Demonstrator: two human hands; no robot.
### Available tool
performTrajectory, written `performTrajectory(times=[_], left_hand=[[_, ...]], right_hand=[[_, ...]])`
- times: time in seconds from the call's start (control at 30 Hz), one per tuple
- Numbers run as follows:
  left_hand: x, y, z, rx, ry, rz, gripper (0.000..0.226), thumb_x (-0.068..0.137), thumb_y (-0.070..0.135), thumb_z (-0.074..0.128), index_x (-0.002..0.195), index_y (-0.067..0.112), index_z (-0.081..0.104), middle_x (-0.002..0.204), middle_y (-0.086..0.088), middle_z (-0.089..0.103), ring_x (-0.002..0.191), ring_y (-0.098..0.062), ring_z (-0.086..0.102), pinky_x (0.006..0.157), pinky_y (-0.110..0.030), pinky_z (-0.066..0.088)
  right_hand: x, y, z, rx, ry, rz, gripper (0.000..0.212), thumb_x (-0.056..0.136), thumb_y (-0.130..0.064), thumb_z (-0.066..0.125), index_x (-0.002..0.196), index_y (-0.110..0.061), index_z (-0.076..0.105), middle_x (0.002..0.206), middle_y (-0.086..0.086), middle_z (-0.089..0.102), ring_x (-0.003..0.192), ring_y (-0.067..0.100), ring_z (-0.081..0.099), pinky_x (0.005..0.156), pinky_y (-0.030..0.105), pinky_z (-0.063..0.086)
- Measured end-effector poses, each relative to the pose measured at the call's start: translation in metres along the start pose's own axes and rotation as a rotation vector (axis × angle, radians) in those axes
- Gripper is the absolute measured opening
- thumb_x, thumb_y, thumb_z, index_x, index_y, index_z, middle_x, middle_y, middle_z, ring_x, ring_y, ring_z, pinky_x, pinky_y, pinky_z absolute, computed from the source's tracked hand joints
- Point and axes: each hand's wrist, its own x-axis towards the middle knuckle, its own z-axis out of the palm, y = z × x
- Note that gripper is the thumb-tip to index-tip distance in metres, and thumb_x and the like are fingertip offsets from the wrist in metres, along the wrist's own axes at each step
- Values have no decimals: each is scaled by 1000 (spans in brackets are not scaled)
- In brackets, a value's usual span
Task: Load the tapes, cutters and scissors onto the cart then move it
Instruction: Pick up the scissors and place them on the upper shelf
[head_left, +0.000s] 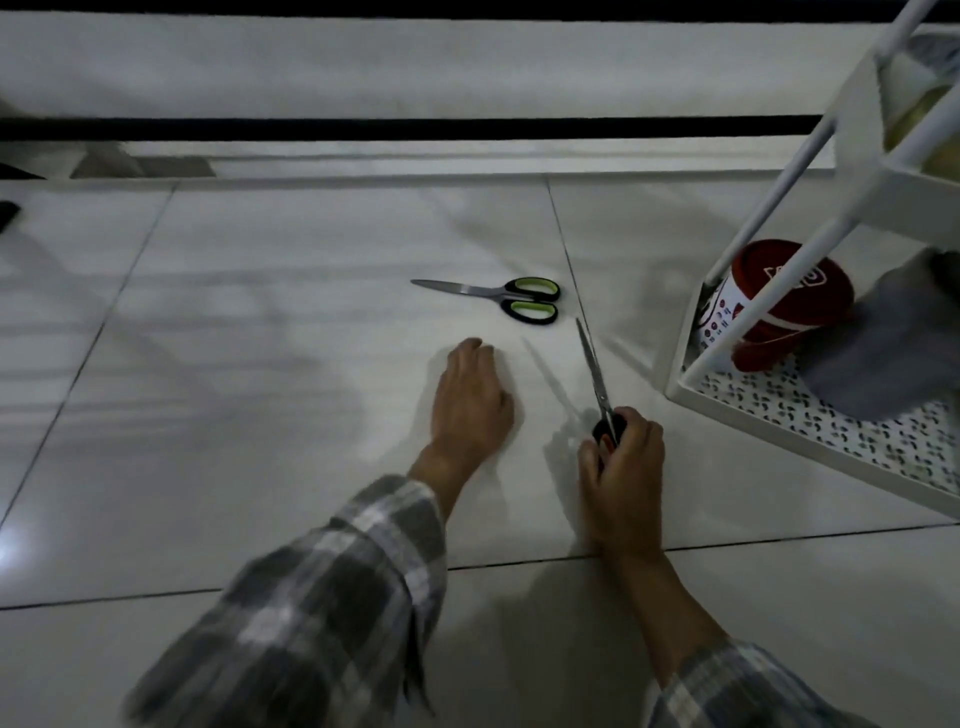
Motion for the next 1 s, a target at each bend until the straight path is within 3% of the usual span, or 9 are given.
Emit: performTrajectory(times=[0.23, 0.33, 0.5, 0.73, 1.0], left_hand=[[79, 15, 15, 141, -216, 123, 68, 90, 20, 45, 144, -2, 11, 155, -19, 6, 143, -32, 7, 115, -42, 16], [98, 16, 15, 262, -294, 119, 68, 93, 29, 39, 147, 6, 4, 157, -12, 5, 143, -32, 6, 114, -46, 18], [94, 14, 12, 428, -216, 129, 64, 93, 43, 36, 146, 16, 15, 147, -14, 28, 130, -40, 26, 105, -47, 29], [62, 12, 18, 403, 15, 9, 52, 91, 56, 34, 121, 15, 47, 126, -23, 43, 111, -42, 40, 91, -48, 39], [30, 22, 16, 163, 76, -154, 59, 68, 33, 67, 113, 2, 44, 117, -19, 43, 102, -36, 44, 87, -42, 40]], right_hand=[[1, 5, 5, 110, 79, 68, 60, 92, -45, 32, 131, -3, 45, 114, 15, 53, 103, 28, 53, 85, 34, 46], [1, 6, 4, 125, 88, 71, 60, 92, -46, 30, 132, -3, 45, 114, 13, 53, 104, 25, 53, 84, 24, 40], [2, 5, 1, 91, 95, 58, 58, 93, -46, 29, 131, -6, 45, 113, 9, 53, 102, 18, 50, 82, 15, 33], [4, 6, 4, 60, 100, 68, 56, 93, -45, 31, 130, -5, 46, 112, 11, 53, 102, 23, 51, 81, 23, 38], [4, 6, 3, 39, 91, 59, 56, 92, -45, 32, 129, -5, 46, 113, 13, 53, 101, 26, 51, 79, 25, 38]])
